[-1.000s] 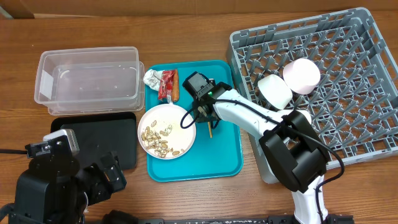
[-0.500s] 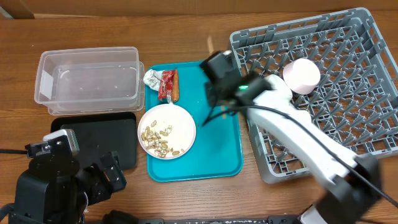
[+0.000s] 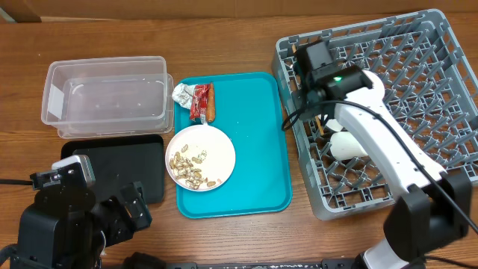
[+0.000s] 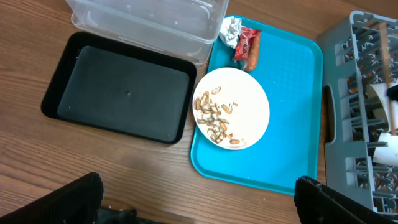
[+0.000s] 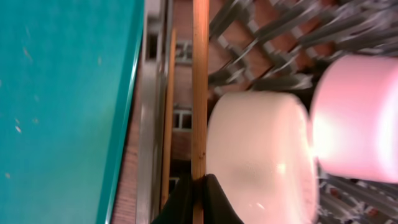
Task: Sort waste into correct bins and load items into the dishwasher
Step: 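Carry the chopstick with the right gripper into the dish rack and release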
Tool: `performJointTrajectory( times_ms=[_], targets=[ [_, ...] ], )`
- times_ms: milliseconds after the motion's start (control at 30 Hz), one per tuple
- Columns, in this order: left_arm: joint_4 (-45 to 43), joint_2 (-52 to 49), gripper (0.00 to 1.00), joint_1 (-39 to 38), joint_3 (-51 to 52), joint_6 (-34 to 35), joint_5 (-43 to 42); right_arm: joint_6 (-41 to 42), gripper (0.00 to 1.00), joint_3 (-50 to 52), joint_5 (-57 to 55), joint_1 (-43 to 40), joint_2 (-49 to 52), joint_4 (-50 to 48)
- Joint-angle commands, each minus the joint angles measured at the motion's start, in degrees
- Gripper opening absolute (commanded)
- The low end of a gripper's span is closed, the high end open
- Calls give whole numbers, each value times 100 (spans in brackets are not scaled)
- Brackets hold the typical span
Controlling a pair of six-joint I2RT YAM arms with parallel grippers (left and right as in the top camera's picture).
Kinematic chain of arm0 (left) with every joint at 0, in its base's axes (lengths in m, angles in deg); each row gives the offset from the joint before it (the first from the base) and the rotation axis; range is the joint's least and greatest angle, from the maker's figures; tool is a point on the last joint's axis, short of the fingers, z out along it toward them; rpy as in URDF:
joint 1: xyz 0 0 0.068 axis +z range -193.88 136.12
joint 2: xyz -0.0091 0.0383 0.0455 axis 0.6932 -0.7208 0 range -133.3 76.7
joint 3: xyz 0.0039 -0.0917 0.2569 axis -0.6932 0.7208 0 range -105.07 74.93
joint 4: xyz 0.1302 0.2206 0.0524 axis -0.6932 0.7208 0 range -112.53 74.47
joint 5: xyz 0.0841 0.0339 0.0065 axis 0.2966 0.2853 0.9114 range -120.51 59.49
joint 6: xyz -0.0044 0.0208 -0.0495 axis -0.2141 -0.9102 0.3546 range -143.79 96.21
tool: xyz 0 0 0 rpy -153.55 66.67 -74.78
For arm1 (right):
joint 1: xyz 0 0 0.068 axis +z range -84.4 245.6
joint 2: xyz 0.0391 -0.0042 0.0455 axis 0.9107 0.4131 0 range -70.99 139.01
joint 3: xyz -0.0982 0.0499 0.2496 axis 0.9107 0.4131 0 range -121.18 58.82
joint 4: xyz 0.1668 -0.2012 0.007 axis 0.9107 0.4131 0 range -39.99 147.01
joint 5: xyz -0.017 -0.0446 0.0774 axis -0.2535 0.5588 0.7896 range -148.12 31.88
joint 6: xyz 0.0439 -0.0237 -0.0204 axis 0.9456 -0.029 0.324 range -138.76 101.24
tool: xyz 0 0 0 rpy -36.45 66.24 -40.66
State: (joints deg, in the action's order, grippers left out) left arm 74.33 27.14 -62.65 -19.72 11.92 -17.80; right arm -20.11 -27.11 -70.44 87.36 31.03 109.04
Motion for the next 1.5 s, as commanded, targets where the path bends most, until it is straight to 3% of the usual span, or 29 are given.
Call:
performJointTrajectory(
  times_ms=[0,67,233,433,633,1067,1233,1467],
  targets=[
    [-9,9,100,9,-55,70,118,-177,14,42,81,0,70,28],
    [-9,9,100,9,-55,70,118,-50,25,35,81,9,0,28],
    [-9,9,100,9,-55,70,118,581,33,31,90,7,-535,232],
    [-9,9,100,9,-55,70,118,1375,34,33,682,9,-1392,1021],
    [-7,9,100,9,-55,70,118,1823,34,302,964,9,-1469,1735],
    [-9,9,100,9,-55,70,118,1989,35,2546,1989,13,-1467,214],
    [-9,9,100,9,-55,70,118,2618,27,2835,2192,13,-1467,-66],
    [-9,9,100,9,-55,70,118,3471,24,2833,3045,13,-1469,-723]
  ],
)
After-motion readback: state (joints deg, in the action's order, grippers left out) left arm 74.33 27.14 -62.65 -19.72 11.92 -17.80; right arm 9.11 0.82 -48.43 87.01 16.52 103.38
